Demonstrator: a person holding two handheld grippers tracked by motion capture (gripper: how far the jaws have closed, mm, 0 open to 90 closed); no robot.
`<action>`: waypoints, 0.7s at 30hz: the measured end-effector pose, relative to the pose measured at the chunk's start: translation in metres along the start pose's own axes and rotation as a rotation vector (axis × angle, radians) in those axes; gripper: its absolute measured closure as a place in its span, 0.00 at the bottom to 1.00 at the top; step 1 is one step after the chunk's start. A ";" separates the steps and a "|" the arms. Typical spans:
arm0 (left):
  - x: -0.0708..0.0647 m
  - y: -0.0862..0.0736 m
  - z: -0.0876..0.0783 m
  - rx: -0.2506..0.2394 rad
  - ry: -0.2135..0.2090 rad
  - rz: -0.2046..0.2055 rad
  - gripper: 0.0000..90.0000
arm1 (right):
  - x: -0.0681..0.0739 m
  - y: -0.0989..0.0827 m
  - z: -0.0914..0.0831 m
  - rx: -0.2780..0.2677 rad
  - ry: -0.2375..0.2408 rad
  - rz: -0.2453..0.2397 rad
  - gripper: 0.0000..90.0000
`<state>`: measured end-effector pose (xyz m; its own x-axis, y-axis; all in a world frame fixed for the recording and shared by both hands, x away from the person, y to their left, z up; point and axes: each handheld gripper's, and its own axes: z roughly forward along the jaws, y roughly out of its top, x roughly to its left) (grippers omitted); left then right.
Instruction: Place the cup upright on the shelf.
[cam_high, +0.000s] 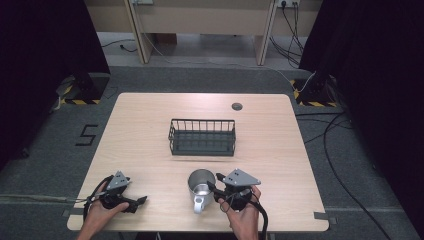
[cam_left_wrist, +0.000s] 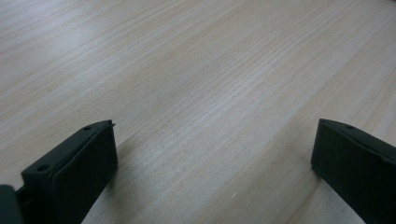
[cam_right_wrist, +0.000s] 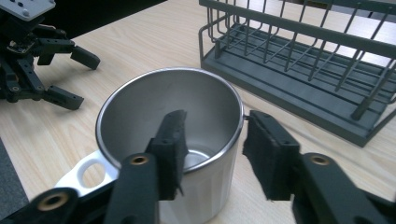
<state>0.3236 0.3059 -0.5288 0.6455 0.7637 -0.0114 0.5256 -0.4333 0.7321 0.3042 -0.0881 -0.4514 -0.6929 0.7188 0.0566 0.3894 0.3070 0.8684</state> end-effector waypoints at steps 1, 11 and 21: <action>0.000 0.000 0.000 0.000 0.000 0.000 0.00 | 0.000 0.001 0.002 0.002 0.000 -0.003 0.70; 0.000 0.000 0.000 0.001 0.000 0.002 0.00 | -0.008 0.007 0.016 0.011 0.017 -0.040 0.86; 0.000 0.000 0.000 0.001 0.000 0.000 0.00 | -0.030 0.025 0.037 0.052 0.143 -0.137 0.92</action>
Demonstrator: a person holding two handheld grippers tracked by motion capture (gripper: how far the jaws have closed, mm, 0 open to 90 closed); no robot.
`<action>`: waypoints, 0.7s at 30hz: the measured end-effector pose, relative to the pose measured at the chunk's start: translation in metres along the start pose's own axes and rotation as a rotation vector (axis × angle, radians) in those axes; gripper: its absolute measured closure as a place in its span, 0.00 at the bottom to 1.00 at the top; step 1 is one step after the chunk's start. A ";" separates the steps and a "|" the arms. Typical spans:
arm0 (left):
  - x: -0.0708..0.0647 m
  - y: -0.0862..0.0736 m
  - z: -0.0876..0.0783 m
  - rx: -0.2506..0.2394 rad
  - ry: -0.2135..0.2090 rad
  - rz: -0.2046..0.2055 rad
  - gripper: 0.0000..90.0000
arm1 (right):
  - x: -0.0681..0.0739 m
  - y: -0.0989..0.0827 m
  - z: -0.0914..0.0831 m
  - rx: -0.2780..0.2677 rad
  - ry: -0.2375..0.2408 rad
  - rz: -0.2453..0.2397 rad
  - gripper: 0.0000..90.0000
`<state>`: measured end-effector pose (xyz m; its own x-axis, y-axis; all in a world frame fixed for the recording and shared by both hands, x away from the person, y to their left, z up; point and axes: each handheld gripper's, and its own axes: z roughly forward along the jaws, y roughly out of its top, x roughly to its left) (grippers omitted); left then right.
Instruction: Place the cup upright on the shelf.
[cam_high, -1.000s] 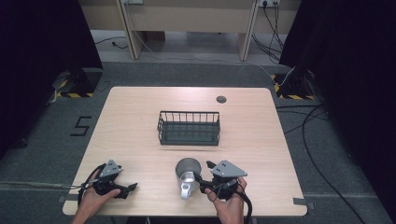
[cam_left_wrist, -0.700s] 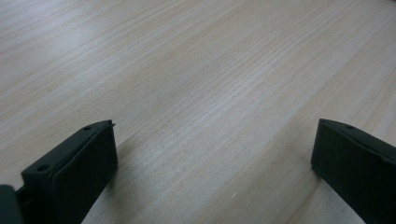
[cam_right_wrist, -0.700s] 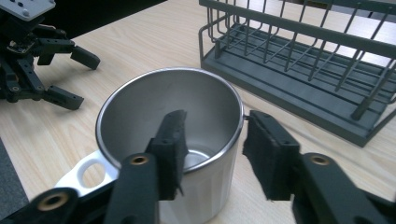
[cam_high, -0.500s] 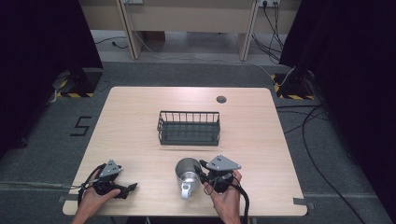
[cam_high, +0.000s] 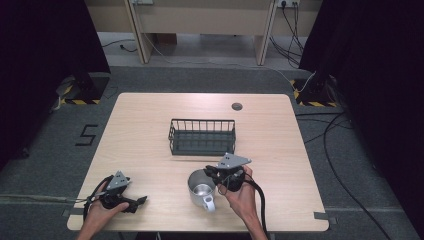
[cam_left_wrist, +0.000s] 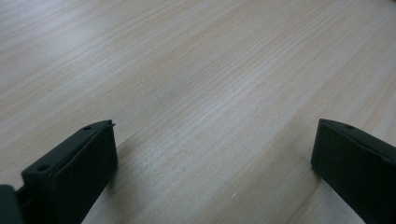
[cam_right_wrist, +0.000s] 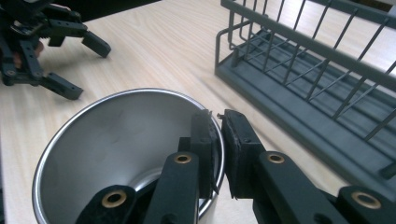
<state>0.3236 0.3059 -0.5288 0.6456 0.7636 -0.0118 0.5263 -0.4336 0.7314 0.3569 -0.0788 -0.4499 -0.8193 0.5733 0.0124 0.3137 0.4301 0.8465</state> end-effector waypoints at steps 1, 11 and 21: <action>0.000 0.000 0.000 0.000 0.000 0.000 0.00 | -0.001 0.001 0.000 0.003 0.001 -0.007 0.91; 0.000 0.000 0.000 0.000 0.000 0.000 0.00 | 0.011 -0.009 -0.017 0.017 -0.059 0.050 0.74; 0.000 0.000 0.000 0.000 0.000 0.000 0.00 | 0.007 -0.002 -0.005 0.051 -0.026 0.017 0.91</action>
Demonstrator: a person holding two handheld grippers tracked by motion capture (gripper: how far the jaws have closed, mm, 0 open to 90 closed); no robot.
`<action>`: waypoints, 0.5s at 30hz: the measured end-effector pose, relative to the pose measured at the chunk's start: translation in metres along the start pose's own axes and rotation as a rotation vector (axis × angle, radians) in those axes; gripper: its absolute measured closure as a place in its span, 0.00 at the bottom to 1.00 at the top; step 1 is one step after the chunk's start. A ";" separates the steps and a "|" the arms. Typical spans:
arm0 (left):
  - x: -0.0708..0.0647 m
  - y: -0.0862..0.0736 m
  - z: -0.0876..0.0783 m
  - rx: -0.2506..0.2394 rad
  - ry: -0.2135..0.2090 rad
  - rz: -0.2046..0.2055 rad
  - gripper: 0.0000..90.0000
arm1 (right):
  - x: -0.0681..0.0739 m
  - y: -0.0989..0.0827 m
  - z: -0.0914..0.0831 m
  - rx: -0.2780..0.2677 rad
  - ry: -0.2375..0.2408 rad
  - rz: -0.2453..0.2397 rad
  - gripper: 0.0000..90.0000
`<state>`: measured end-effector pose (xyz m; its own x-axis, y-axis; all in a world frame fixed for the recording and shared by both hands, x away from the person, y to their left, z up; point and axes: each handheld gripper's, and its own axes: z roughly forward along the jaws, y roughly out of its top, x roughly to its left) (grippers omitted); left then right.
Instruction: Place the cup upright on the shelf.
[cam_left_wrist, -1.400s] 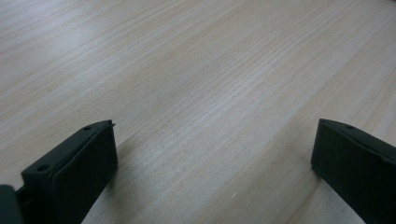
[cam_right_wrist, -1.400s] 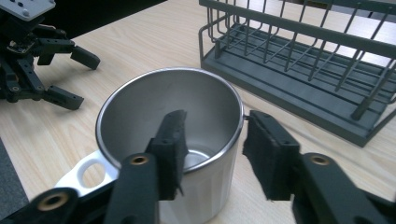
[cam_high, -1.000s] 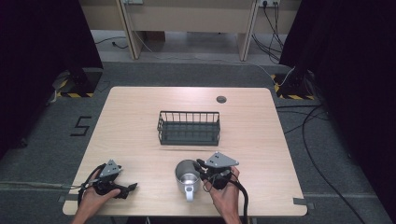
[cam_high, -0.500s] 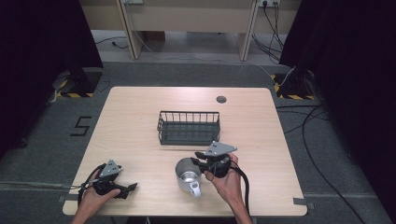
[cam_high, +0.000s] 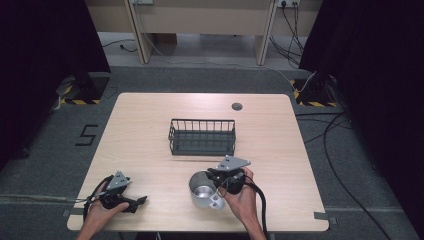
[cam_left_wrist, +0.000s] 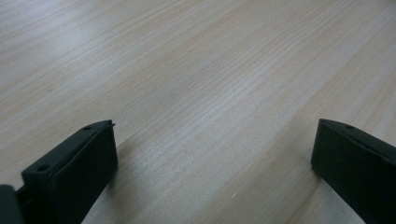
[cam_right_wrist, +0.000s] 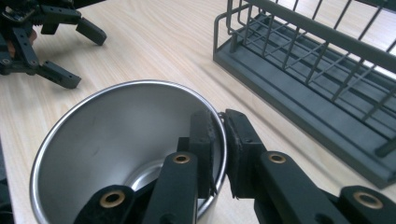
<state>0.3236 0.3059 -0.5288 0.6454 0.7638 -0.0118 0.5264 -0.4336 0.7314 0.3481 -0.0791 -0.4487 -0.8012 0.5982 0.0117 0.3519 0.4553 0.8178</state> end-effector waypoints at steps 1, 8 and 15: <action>0.000 0.000 0.000 0.000 0.000 0.000 0.00 | -0.001 0.001 0.001 0.002 0.001 -0.008 0.91; 0.000 0.000 0.000 0.000 0.000 0.000 0.00 | -0.013 0.010 0.006 0.025 0.033 -0.096 0.93; 0.000 0.000 0.000 0.000 0.000 0.000 0.00 | -0.032 0.013 0.004 0.002 0.062 -0.087 0.81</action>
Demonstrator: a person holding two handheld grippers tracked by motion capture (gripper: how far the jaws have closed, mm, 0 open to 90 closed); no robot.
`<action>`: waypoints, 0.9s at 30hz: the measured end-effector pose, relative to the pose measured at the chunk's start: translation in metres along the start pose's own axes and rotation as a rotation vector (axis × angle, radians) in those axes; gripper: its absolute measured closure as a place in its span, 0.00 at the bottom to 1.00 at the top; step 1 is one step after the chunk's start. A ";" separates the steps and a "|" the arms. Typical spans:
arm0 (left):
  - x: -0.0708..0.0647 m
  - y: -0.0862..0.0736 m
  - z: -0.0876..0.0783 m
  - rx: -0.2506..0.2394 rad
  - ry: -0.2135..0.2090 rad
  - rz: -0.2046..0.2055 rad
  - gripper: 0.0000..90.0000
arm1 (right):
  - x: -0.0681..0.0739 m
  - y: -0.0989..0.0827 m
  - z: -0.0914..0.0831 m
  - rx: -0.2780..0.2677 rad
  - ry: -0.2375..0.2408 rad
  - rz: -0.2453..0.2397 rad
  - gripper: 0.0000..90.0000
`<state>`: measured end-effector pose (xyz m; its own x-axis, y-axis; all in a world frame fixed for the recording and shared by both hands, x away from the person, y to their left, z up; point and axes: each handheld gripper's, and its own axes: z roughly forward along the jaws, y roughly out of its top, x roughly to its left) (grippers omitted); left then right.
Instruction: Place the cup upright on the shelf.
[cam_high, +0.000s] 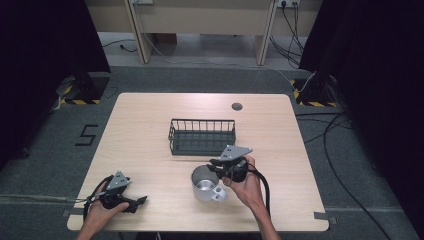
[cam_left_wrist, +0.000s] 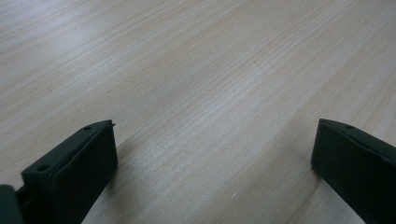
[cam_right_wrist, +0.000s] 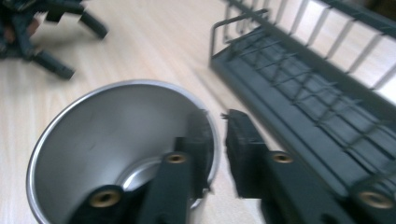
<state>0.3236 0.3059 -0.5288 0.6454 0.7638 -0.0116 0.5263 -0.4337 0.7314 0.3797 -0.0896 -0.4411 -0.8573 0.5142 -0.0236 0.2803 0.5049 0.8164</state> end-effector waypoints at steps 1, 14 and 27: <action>0.000 0.000 0.000 0.000 0.000 0.000 0.00 | 0.002 0.000 -0.004 -0.012 -0.004 0.020 0.74; 0.000 0.000 0.000 0.000 0.000 -0.001 0.00 | 0.022 -0.010 -0.009 0.023 -0.077 0.082 0.86; 0.000 0.000 0.000 0.000 0.000 0.000 0.00 | 0.013 -0.006 0.000 0.054 -0.048 0.032 0.91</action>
<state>0.3237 0.3059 -0.5288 0.6449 0.7642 -0.0116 0.5266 -0.4332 0.7314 0.3666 -0.0854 -0.4462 -0.8261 0.5629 -0.0269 0.3312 0.5236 0.7850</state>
